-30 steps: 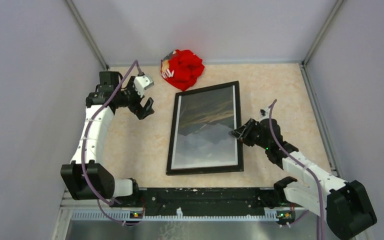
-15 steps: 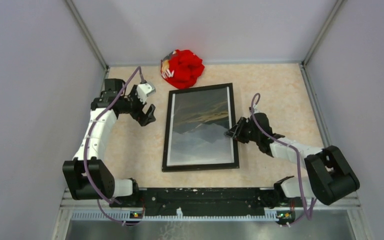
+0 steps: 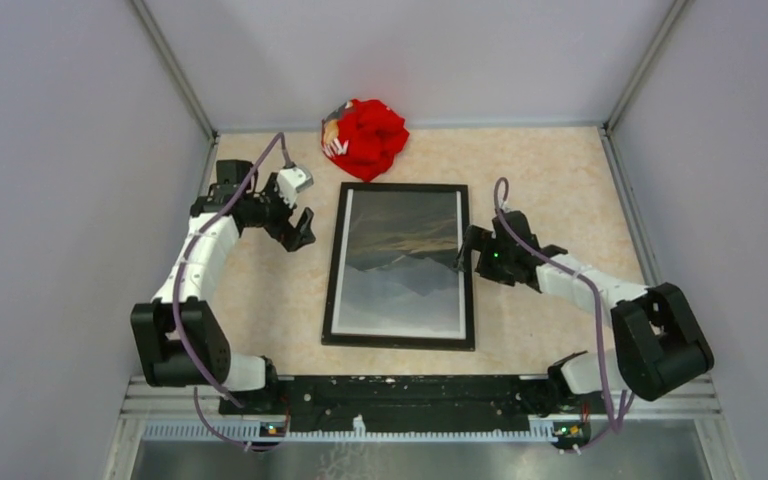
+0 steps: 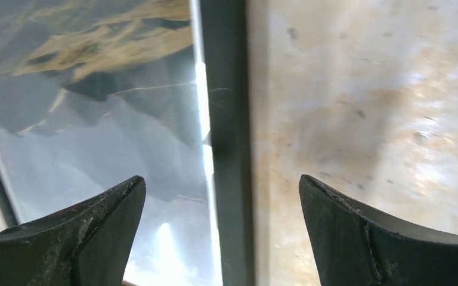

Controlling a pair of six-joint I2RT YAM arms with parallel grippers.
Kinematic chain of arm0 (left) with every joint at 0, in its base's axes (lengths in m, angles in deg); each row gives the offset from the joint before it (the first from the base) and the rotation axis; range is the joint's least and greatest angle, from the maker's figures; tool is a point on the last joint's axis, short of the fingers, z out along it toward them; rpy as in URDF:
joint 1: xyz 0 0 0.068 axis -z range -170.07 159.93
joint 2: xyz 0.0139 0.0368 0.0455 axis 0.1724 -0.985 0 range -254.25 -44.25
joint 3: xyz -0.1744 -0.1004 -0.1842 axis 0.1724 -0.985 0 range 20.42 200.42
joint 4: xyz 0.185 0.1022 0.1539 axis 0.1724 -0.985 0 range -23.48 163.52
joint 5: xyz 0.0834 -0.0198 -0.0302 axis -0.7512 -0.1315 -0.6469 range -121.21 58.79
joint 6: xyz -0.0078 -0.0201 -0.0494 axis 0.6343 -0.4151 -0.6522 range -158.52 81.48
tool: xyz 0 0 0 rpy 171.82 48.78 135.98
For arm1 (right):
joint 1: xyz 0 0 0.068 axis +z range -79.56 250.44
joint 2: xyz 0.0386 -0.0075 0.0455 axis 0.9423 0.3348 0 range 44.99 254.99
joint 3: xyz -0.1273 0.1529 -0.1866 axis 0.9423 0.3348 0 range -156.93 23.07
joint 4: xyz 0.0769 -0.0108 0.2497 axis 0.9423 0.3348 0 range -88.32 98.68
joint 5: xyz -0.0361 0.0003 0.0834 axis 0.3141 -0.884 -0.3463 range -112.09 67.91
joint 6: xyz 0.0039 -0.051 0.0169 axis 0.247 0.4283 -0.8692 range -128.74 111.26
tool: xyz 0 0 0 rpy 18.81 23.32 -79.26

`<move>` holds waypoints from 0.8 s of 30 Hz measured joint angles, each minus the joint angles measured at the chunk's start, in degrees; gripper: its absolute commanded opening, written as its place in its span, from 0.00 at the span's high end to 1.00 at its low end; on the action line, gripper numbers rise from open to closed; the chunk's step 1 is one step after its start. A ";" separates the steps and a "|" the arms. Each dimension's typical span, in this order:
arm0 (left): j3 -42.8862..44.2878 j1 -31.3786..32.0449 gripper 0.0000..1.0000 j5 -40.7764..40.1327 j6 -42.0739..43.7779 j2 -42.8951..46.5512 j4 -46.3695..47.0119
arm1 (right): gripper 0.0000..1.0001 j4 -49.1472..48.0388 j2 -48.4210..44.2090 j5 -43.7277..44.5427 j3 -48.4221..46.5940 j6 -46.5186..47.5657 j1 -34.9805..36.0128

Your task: Put the photo into the frame

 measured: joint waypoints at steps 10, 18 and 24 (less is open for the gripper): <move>0.07 -7.80 0.01 2.01 -10.60 -12.33 8.79 | 0.01 14.51 -8.24 12.35 -6.93 4.98 -1.92; -5.51 -12.24 0.01 -0.85 -17.00 -18.45 22.60 | 0.01 9.64 -13.66 25.90 -3.91 10.75 -11.21; -14.19 -12.22 0.01 -0.48 -22.32 -18.62 34.75 | 0.01 -6.67 -23.10 39.32 11.87 21.44 -12.94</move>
